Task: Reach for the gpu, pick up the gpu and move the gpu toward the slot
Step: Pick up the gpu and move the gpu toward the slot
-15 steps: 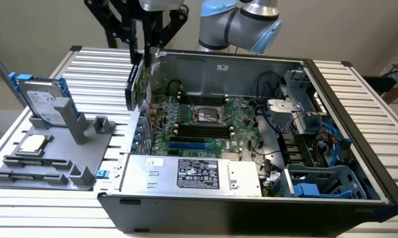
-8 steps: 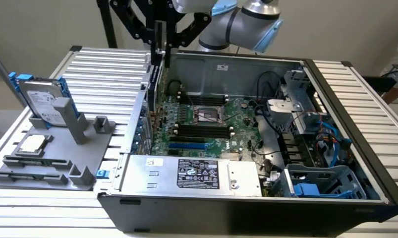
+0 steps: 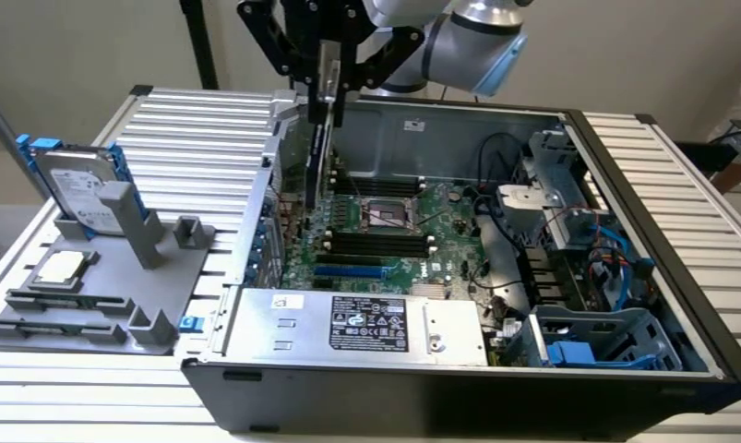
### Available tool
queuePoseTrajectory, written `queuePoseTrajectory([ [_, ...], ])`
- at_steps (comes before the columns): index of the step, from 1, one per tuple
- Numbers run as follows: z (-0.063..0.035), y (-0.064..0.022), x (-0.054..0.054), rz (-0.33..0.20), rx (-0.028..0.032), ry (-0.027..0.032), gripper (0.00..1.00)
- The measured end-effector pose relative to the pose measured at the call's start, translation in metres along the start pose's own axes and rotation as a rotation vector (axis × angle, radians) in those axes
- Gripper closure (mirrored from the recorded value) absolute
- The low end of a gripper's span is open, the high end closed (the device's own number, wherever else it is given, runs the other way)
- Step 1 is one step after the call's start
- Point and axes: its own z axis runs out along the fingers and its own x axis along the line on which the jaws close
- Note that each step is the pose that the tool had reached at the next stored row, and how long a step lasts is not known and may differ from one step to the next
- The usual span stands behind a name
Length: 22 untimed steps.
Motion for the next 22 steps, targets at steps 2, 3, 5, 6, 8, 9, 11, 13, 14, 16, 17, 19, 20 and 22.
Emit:
queuePoseTrajectory([
  [2, -0.0003, 0.0003, -0.005, -0.004, 0.0003, 0.0001, 0.74],
  [3, -0.0004, 0.0004, -0.008, -0.006, 0.0005, 0.0003, 0.74],
  [5, -0.0006, 0.0007, -0.014, -0.009, 0.0007, 0.0004, 0.74],
  [6, -0.0007, 0.0009, -0.017, -0.01, 0.0008, 0.0005, 0.74],
  [8, -0.0008, 0.0011, -0.022, -0.013, 0.001, 0.0007, 0.74],
  [9, -0.0009, 0.0013, -0.025, -0.014, 0.0012, 0.0008, 0.74],
  [11, -0.0005, 0.0015, -0.03, -0.017, 0.0013, 0.0008, 0.74],
  [13, 0.0, 0.0017, -0.035, -0.019, 0.0013, 0.0006, 0.74],
  [14, 0.0005, 0.0018, -0.037, -0.02, 0.0014, 0.0004, 0.74],
  [16, 0.0022, 0.0022, -0.041, -0.022, 0.0015, -0.0013, 0.74],
  [17, 0.0032, 0.0024, -0.043, -0.023, 0.0015, -0.0022, 0.74],
  [19, 0.0055, 0.003, -0.047, -0.025, 0.0016, -0.0038, 0.74],
  [20, 0.0067, 0.0035, -0.048, -0.026, 0.0017, -0.0045, 0.74],
  [22, 0.0091, 0.0048, -0.052, -0.028, 0.0017, -0.0058, 0.74],
])
